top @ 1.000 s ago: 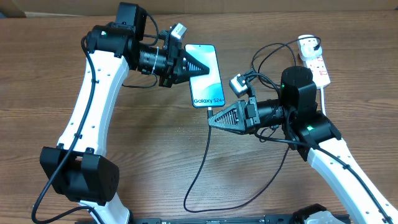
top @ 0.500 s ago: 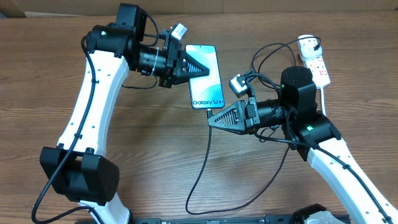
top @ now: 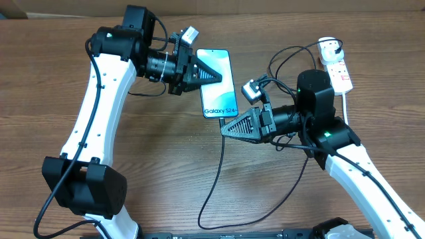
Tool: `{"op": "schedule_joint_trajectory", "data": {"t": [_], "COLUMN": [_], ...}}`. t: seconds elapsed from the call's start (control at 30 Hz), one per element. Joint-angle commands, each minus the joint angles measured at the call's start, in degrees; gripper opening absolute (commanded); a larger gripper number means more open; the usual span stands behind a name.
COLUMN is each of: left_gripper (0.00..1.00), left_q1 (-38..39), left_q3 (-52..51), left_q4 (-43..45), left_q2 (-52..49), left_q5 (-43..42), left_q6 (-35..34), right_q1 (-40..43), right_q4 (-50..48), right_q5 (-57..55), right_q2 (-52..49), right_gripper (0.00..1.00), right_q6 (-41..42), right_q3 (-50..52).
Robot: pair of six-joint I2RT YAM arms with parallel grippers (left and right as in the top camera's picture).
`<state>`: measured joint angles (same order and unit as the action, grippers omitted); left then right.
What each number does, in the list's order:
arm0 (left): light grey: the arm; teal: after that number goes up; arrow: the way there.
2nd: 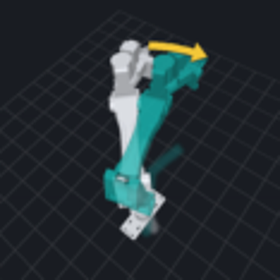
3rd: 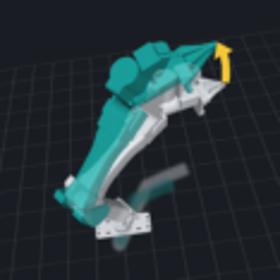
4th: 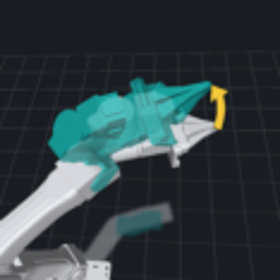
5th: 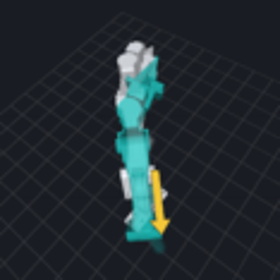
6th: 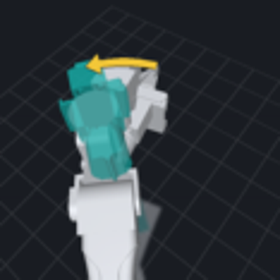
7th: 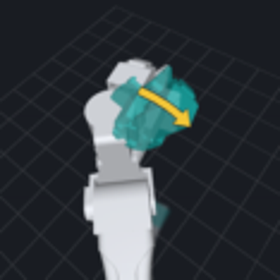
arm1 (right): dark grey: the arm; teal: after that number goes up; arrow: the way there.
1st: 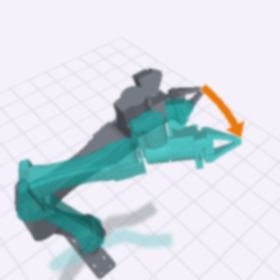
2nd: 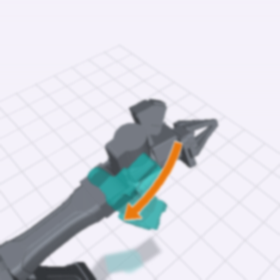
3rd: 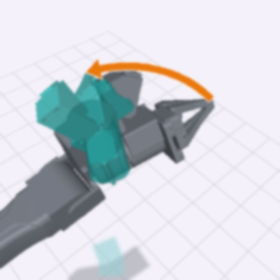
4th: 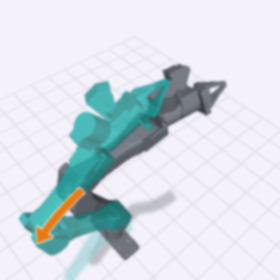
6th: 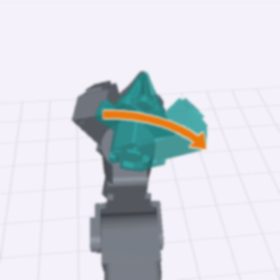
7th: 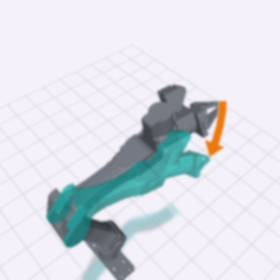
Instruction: Plug charger to phone and switch on socket
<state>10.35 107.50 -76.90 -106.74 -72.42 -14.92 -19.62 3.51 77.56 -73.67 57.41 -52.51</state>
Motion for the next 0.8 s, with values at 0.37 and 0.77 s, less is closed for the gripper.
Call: {"op": "schedule_joint_trajectory", "data": {"t": [0.37, 0.77], "left_gripper": [0.04, 0.04], "left_q1": [0.17, 0.20], "left_q3": [0.55, 0.55], "left_q4": [-2.67, -6.21], "left_q2": [0.24, 0.24], "left_q5": [-2.80, -2.05], "left_q6": [4.31, 7.32], "right_q1": [0.13, 0.13], "right_q4": [-7.10, -7.10], "right_q5": [-1.86, -3.45], "right_q2": [-1.05, -1.05], "right_gripper": [0.04, 0.04], "right_q6": [4.35, 4.59], "right_q3": [-0.98, -0.98]}}
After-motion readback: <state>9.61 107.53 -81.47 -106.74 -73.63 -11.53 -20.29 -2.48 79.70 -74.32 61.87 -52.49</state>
